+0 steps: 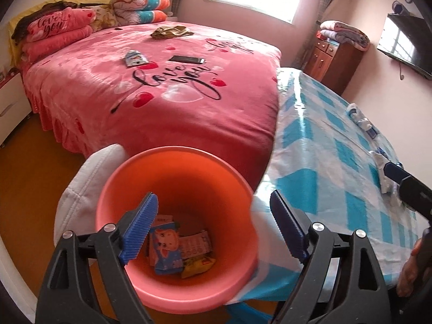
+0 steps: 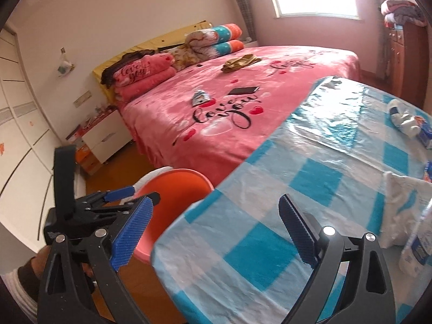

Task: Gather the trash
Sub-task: 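Move both tools back over the remaining trash on the table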

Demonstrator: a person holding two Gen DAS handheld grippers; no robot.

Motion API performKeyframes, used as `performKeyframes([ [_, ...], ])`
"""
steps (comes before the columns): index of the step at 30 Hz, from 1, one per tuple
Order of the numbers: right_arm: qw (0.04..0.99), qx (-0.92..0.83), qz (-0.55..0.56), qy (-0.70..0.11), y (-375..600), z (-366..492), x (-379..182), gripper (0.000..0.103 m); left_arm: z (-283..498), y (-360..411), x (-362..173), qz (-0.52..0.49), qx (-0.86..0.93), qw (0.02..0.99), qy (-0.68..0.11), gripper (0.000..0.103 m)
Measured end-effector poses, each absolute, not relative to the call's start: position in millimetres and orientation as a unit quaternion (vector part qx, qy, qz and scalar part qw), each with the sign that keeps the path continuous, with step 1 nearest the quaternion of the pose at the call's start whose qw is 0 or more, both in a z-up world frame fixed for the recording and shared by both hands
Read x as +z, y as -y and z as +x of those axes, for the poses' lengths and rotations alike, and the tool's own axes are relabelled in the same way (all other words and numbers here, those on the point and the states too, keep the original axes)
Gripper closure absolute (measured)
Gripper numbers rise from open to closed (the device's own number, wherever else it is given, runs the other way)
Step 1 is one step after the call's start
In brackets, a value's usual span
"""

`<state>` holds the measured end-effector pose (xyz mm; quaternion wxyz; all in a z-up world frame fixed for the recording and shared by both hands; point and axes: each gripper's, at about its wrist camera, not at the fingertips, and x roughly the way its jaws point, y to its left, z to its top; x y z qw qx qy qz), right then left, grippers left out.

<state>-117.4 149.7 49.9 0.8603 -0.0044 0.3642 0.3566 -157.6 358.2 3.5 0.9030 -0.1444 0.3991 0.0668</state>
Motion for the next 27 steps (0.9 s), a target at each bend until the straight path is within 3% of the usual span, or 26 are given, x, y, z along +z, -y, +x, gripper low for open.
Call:
performKeyframes([
  [27,0.911,0.262,0.008,-0.319,-65.7,-118.9,54.0,0.009,-136.6,-264.9,32.8,-0.082,-0.003,0.914,-0.397,0.014],
])
